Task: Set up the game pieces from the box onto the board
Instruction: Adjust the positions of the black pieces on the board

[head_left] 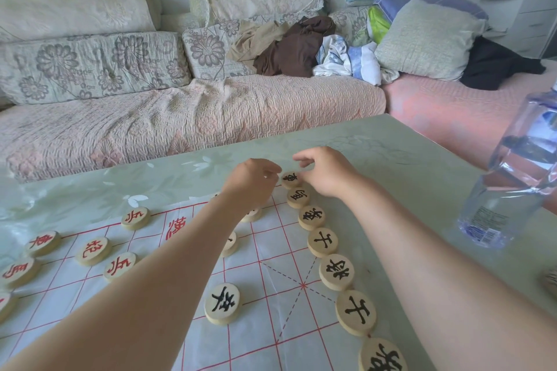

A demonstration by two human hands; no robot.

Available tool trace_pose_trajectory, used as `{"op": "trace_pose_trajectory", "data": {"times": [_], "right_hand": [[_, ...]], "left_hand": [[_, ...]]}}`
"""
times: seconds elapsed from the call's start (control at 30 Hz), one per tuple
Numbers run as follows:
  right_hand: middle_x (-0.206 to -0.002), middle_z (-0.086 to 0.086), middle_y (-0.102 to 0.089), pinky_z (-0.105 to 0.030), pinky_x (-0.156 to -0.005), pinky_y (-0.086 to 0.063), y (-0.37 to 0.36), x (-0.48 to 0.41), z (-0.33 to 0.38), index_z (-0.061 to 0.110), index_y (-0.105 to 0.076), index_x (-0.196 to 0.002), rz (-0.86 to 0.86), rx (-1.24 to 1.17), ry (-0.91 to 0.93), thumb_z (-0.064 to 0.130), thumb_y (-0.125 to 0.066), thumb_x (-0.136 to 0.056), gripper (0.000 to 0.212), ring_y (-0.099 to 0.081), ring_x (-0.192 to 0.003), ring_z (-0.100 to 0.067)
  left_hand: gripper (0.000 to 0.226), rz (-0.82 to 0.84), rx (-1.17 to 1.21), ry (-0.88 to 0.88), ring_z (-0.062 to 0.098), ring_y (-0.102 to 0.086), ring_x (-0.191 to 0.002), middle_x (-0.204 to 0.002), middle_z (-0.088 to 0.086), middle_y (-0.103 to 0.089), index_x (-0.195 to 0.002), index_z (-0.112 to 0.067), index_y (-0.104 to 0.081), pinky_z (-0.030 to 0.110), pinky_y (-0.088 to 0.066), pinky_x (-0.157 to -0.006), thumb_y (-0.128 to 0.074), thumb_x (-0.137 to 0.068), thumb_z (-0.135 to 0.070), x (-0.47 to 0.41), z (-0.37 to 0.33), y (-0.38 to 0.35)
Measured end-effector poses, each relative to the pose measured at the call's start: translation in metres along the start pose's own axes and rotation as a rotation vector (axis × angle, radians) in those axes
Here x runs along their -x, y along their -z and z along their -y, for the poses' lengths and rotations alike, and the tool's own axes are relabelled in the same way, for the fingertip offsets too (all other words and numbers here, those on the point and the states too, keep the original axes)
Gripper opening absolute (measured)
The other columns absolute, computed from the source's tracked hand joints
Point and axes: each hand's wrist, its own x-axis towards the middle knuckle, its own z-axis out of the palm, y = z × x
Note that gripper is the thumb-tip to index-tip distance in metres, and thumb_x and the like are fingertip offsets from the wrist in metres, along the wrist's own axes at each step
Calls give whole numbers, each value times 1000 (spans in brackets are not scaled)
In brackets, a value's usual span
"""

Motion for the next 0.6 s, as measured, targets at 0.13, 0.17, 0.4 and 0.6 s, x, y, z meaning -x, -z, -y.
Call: {"op": "trace_pose_trajectory", "data": {"times": [0.13,0.17,0.4,0.6], "right_hand": [[-117,13,-65,-29,-96,-44,4,6,34,32,-64,-126,24,21,111,18,-66,-90,39,-59,-111,-11],[-117,14,-66,-25,-91,-44,2,9,44,32,-65,-125,72,36,140,17,-67,-91,38,-60,-109,-9],[-132,11,-59,-17,-76,-38,-28,32,80,33,-61,-130,341,274,224,20,-65,-91,42,-57,-111,-10],[-128,13,-60,-28,-83,-48,-38,34,83,44,-59,-128,341,362,222,40,-66,-89,40,-59,-109,-15]], "left_hand": [[25,-109,-2,30,13,-63,-98,-103,-11,-71,-102,-30,-70,23,-48,-83,-51,-92,-20,6,14,27],[26,-115,-10,44,14,-64,-96,-101,-11,-71,-102,-31,-70,24,-49,-82,-50,-92,-18,10,20,34],[36,-34,-165,117,16,-59,-96,-116,-8,-60,-117,-34,-63,27,-51,-71,-50,-90,-13,38,67,63],[42,11,-215,74,20,-52,-115,-130,1,-53,-132,-30,-53,37,-48,-94,-54,-90,-23,48,79,70]]}}
